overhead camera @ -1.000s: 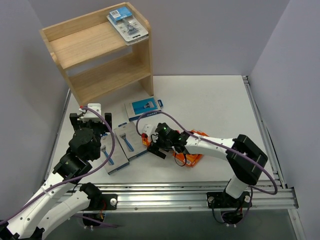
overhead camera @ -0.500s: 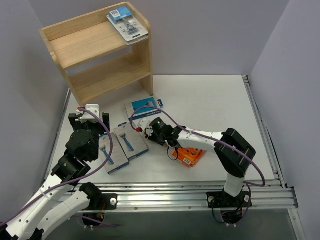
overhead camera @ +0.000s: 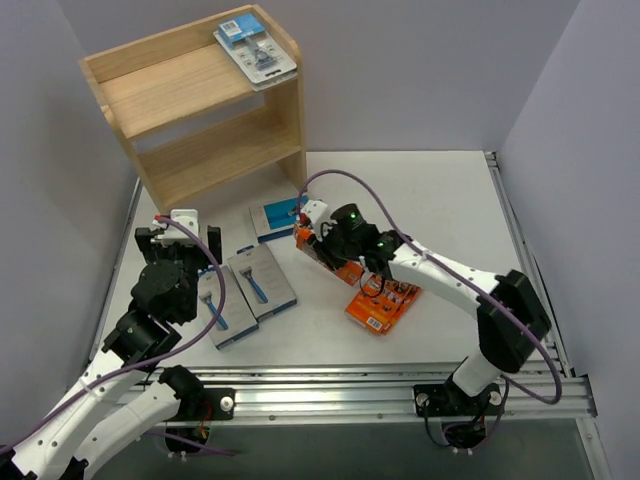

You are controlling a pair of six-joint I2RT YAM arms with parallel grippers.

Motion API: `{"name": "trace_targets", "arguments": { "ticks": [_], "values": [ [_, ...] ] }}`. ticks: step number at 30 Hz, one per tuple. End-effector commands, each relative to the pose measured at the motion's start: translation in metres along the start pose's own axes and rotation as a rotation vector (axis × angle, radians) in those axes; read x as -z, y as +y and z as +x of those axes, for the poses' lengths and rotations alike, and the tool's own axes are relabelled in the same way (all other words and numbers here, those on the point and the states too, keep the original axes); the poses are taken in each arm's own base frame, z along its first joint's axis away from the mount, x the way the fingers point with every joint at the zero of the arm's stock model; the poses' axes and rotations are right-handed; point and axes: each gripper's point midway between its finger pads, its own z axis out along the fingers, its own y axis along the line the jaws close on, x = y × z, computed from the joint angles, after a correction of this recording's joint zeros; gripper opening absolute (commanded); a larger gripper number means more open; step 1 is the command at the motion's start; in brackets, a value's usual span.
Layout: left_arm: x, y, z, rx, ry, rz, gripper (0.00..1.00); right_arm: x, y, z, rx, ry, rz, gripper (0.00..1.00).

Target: Place and organize the shaving razors onto the shelf

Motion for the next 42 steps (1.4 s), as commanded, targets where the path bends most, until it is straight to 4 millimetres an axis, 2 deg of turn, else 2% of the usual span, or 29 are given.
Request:
{"name": "trace_targets", "arguments": {
  "ticks": [1, 2, 3, 5, 6, 7, 9, 10, 14, 15, 17, 20, 21, 22, 24, 25, 26, 29, 36, 41, 42],
  "values": [
    [0.002, -0.007, -0.015, 0.051, -0.055, 0.057, 0.97, 0.051, 0.011, -0.063, -0.128, -0.265, -0.188, 0.0],
    [0.004, -0.011, -0.017, 0.055, -0.067, 0.091, 0.97, 0.069, 0.013, -0.075, -0.133, -0.327, -0.218, 0.0],
    [0.008, -0.023, -0.023, 0.063, -0.094, 0.176, 0.97, 0.079, 0.015, -0.085, -0.134, -0.384, -0.255, 0.0],
    [0.015, -0.039, -0.028, 0.071, -0.121, 0.282, 0.95, 0.102, 0.029, -0.089, -0.152, -0.436, -0.398, 0.0],
    [0.021, -0.046, -0.032, 0.081, -0.142, 0.335, 0.95, 0.109, 0.035, -0.09, -0.147, -0.448, -0.45, 0.0],
    [0.03, -0.063, -0.035, 0.079, -0.155, 0.449, 0.95, 0.121, 0.051, -0.089, -0.125, -0.455, -0.559, 0.0],
    [0.043, -0.076, -0.04, 0.082, -0.171, 0.561, 0.95, 0.133, 0.064, -0.084, -0.106, -0.451, -0.647, 0.0],
    [0.054, -0.089, -0.037, 0.08, -0.157, 0.655, 0.95, 0.139, 0.07, -0.081, -0.094, -0.452, -0.688, 0.0],
    [0.089, -0.107, -0.043, 0.085, -0.159, 0.87, 0.96, 0.169, 0.1, -0.067, -0.039, -0.46, -0.893, 0.0],
    [0.098, -0.107, -0.052, 0.089, -0.18, 0.909, 0.96, 0.174, 0.104, -0.064, -0.037, -0.451, -0.921, 0.0],
    [0.115, -0.113, -0.053, 0.074, -0.17, 1.012, 0.96, 0.186, 0.109, -0.064, -0.012, -0.467, -0.962, 0.0],
    [0.128, -0.117, -0.057, 0.035, -0.142, 1.093, 0.96, 0.207, 0.117, -0.069, 0.036, -0.504, -1.032, 0.0],
    [0.133, -0.124, -0.05, 0.016, -0.104, 1.144, 0.96, 0.214, 0.12, -0.071, 0.057, -0.514, -1.057, 0.0],
    [0.136, -0.124, -0.056, 0.006, -0.114, 1.165, 0.96, 0.218, 0.121, -0.072, 0.075, -0.521, -1.065, 0.0],
    [0.142, -0.134, -0.05, -0.01, -0.07, 1.238, 0.96, 0.226, 0.126, -0.069, 0.082, -0.497, -1.093, 0.0],
    [0.145, -0.137, -0.051, -0.011, -0.064, 1.266, 0.96, 0.226, 0.127, -0.067, 0.14, -0.52, -1.101, 0.0],
    [0.147, -0.142, -0.051, -0.012, -0.05, 1.294, 0.96, 0.229, 0.131, -0.059, 0.118, -0.483, -1.125, 0.0],
    [0.157, -0.15, -0.056, 0.014, -0.032, 1.378, 0.96, 0.233, 0.133, -0.06, 0.216, -0.52, -1.128, 0.0],
    [0.171, -0.169, -0.062, 0.108, 0.01, 1.517, 1.0, 0.236, 0.135, -0.055, 0.242, -0.515, -1.117, 0.0],
    [0.18, -0.175, -0.071, 0.19, 0.009, 1.583, 0.84, 0.233, 0.135, -0.054, 0.224, -0.514, -1.088, 0.0],
    [0.182, -0.175, -0.075, 0.211, 0.012, 1.594, 0.83, 0.232, 0.134, -0.055, 0.215, -0.511, -1.078, 0.0]
  ]
}}
